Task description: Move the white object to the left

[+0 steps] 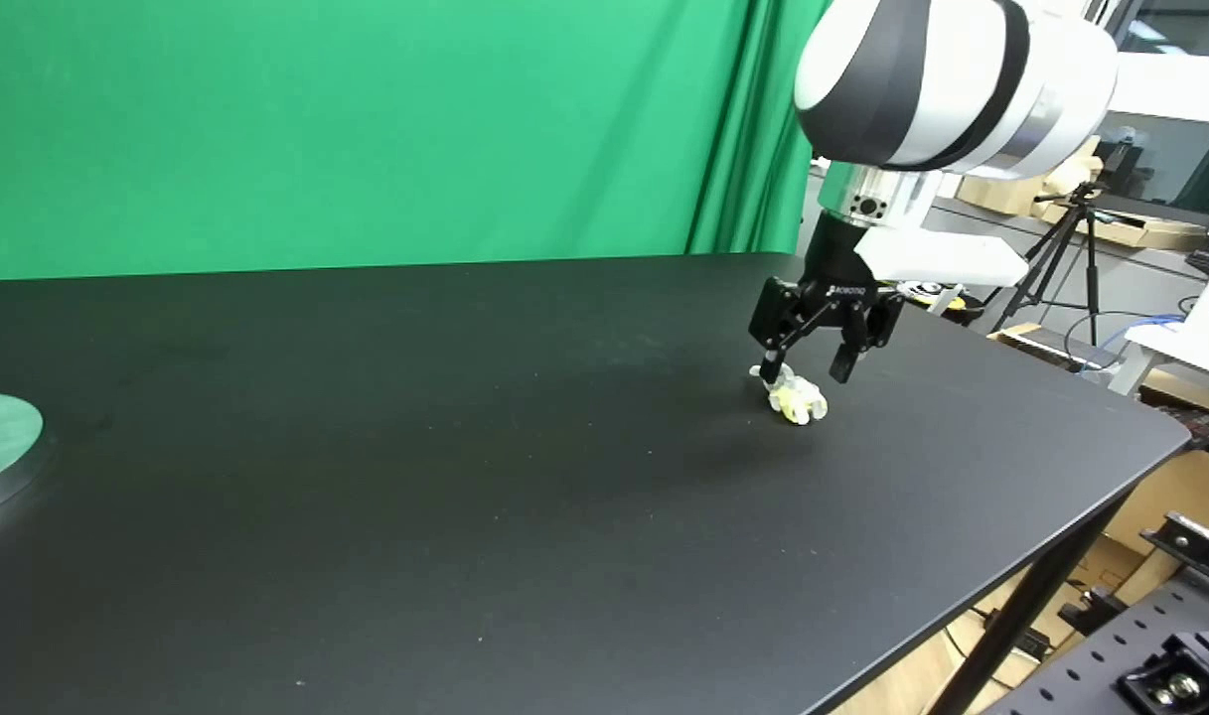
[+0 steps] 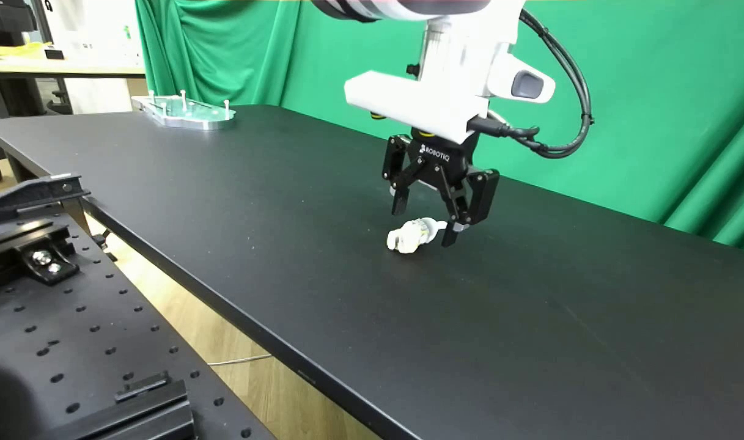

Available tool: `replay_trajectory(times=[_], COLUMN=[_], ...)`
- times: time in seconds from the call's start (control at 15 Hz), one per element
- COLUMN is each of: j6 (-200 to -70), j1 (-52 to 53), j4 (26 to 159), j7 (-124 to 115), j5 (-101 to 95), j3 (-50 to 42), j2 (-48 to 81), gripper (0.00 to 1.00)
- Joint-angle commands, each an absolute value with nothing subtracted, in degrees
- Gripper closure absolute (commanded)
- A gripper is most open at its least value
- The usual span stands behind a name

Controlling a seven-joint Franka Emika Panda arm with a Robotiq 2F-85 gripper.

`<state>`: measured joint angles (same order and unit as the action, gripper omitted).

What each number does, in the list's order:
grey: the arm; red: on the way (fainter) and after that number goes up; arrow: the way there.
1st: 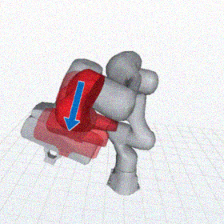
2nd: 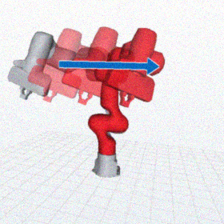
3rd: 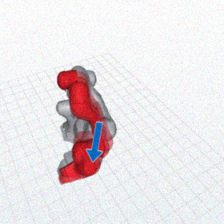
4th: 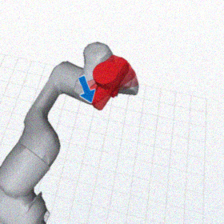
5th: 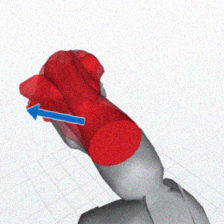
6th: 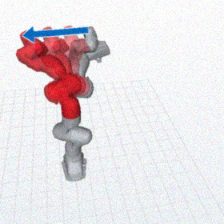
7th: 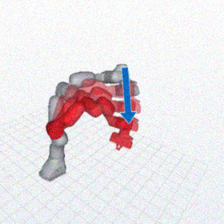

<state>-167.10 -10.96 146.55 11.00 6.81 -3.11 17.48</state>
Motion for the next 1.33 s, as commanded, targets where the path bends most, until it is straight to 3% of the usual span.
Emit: replay_trajectory(times=[0.0, 0.47, 1.27], j6=[-167.5, -167.0, -165.4], j1=[-12.7, -14.0, -1.4], j4=[144.9, 144.4, 145.3], j7=[11.7, 12.2, 4.7], j5=[6.6, 6.6, 3.4], j3=[-1.9, -0.9, 0.9], j2=[19.2, 19.2, 12.3], gripper=[0.4, 0.88, 0.92])
